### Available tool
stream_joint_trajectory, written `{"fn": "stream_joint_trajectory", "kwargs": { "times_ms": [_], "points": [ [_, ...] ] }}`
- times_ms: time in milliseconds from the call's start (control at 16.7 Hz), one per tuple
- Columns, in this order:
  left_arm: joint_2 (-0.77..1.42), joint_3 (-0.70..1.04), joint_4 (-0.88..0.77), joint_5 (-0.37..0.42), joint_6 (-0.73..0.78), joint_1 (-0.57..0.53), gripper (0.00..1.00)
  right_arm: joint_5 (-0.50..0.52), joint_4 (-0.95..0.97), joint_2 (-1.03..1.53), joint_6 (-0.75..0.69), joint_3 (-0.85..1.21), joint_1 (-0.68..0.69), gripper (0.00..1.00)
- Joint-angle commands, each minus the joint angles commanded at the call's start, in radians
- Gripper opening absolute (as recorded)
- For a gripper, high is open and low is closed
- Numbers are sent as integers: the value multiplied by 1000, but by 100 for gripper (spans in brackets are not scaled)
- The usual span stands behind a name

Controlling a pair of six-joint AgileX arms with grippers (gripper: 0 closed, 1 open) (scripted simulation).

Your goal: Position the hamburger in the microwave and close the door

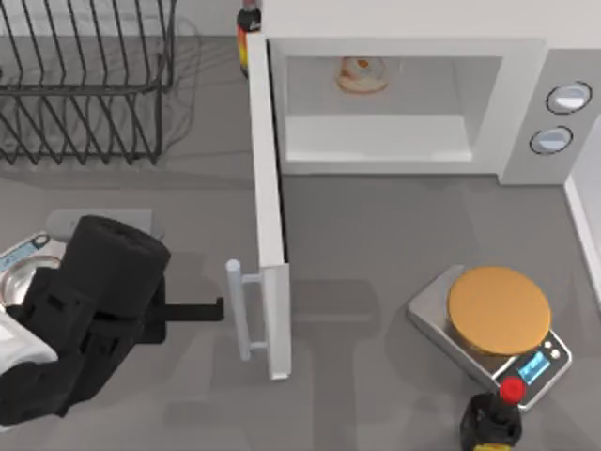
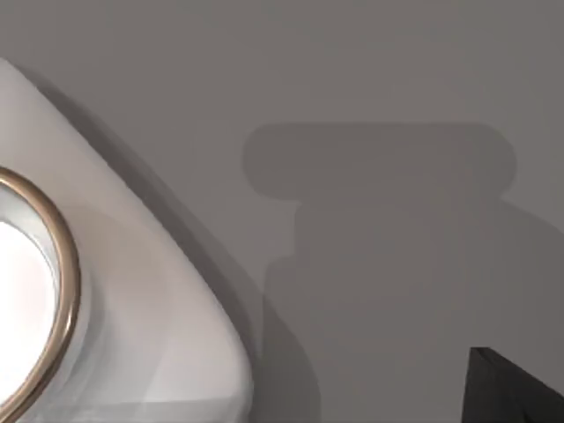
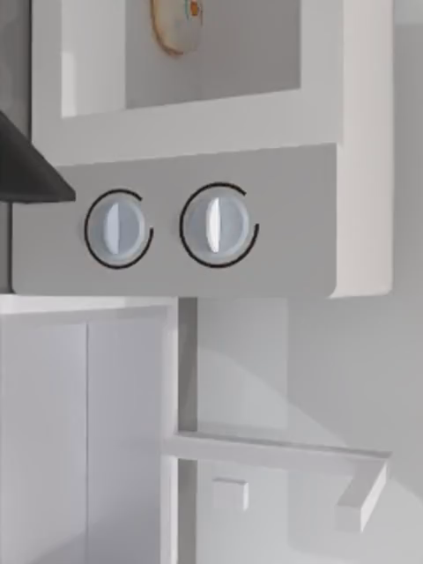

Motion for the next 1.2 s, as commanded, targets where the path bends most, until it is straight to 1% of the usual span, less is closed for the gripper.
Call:
{"fn": "stream_joint_trajectory", "kwargs": {
  "times_ms": [300,720,840,1200],
  "points": [
    [12,18,-8,-9,-14,-17,0,0,0,0,0,0,0,100],
    [257,233,-85,-148,-230,-251,0,0,0,0,0,0,0,100],
    [304,276,-102,-173,-273,-298,0,0,0,0,0,0,0,100],
    [325,299,-114,-179,-290,-316,0,0,0,0,0,0,0,100]
  ]
}}
